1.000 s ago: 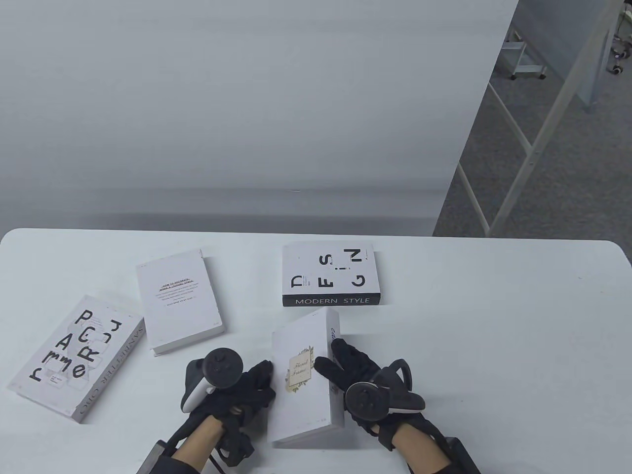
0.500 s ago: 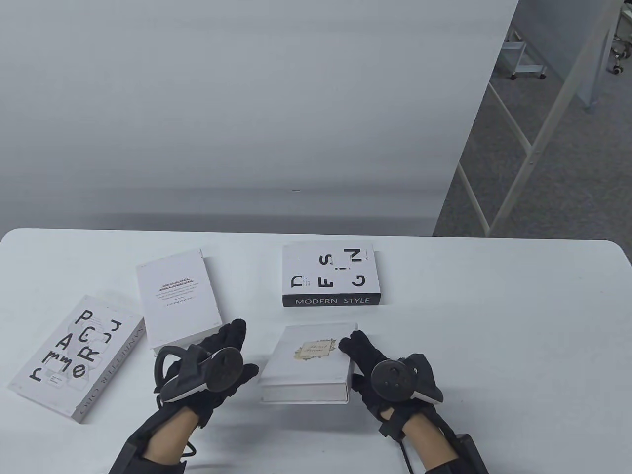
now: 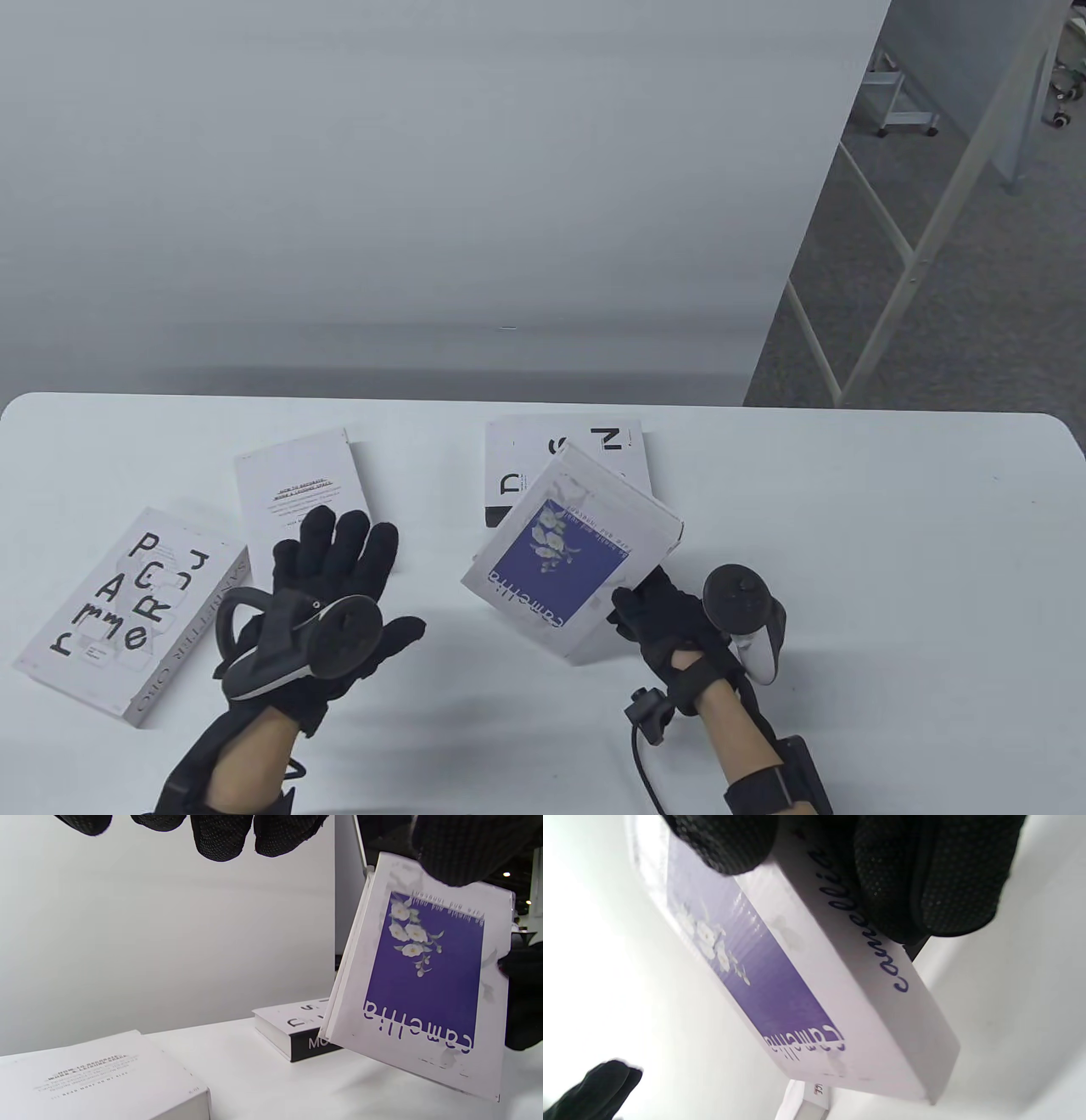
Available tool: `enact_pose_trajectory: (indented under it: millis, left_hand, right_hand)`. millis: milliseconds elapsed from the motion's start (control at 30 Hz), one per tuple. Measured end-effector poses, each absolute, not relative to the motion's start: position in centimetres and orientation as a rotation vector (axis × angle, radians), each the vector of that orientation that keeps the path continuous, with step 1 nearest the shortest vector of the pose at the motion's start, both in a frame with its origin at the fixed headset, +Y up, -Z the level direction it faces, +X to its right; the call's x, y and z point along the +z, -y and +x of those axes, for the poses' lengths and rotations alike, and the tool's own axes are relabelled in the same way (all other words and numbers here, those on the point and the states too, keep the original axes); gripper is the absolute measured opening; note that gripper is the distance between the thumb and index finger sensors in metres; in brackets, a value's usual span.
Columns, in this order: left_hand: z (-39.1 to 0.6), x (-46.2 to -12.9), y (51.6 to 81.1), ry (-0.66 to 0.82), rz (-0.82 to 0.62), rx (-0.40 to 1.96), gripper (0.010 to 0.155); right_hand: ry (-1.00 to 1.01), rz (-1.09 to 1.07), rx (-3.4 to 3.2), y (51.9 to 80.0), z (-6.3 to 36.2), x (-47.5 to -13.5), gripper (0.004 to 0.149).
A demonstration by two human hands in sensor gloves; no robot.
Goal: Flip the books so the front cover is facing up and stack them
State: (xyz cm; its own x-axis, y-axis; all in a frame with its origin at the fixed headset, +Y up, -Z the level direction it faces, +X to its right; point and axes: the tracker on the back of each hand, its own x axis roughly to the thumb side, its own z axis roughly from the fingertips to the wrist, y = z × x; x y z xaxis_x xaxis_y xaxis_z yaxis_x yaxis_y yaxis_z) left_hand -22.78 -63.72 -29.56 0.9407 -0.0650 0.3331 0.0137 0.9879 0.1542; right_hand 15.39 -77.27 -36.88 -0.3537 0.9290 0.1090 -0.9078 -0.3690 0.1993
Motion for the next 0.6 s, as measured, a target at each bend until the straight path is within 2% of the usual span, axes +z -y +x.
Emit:
enact_pose_trajectory:
  millis: [167,300,600]
  left_hand:
    - [-24.4,-28.7,62.0,0.313,0.195,0.006,0.095]
    - [-24.8,-28.2,61.2,0.312,0.218,0.022,0.094]
    - [-25.6,-27.7,60.3,0.305,0.240,0.055,0.093]
  right_hand:
    - [-0.155,0.118,1.836,78.2,14.4,-39.4,0.074]
    - [-0.224,-0.076,1.667,79.4,13.7,-41.6,0.074]
    - [-0.298,-0.262,1.488,81.5,11.5,-44.4,0.075]
